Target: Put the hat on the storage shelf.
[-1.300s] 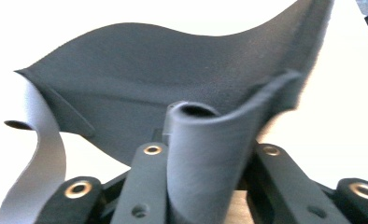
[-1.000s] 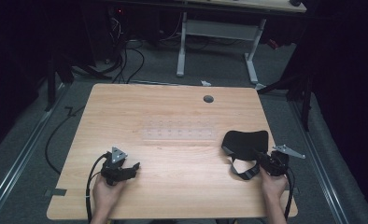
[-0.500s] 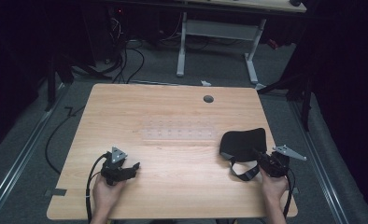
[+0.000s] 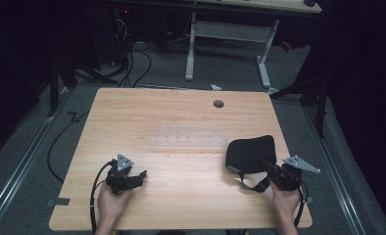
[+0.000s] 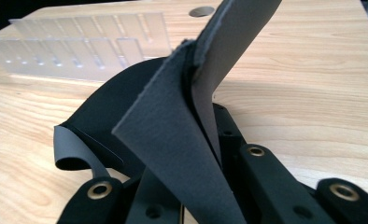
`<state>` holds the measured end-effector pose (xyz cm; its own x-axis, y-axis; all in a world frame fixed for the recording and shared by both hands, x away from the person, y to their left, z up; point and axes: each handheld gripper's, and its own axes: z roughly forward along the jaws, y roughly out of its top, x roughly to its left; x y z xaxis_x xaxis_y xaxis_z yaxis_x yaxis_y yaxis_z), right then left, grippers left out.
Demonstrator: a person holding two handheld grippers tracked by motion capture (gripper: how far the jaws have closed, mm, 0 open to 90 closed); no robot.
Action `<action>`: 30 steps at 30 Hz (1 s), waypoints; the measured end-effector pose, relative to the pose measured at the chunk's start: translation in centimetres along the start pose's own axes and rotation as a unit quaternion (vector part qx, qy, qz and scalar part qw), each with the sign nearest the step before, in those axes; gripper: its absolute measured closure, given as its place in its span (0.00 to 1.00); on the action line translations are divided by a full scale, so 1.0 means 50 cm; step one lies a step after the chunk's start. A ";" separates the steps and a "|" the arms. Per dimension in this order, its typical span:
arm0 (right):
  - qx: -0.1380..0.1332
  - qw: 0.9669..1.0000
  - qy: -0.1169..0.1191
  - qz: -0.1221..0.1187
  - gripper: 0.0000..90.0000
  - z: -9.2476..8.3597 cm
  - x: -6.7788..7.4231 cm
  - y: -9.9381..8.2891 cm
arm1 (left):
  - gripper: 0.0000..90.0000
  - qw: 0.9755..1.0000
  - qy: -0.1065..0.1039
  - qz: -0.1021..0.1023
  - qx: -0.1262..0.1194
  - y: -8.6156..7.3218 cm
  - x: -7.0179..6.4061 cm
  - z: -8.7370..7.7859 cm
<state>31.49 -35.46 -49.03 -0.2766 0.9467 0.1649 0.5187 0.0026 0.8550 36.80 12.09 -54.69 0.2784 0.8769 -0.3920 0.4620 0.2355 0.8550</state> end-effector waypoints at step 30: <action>0.006 0.993 0.108 -0.036 0.94 -0.011 0.122 0.034 | 0.39 0.999 -0.031 0.002 0.009 -0.004 -0.013 -0.008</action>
<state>30.26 -29.88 -46.29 -0.4795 0.8528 0.2069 0.5006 0.0721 0.8627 36.22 11.65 -54.48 0.3310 0.8504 -0.4090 0.4752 0.2242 0.8508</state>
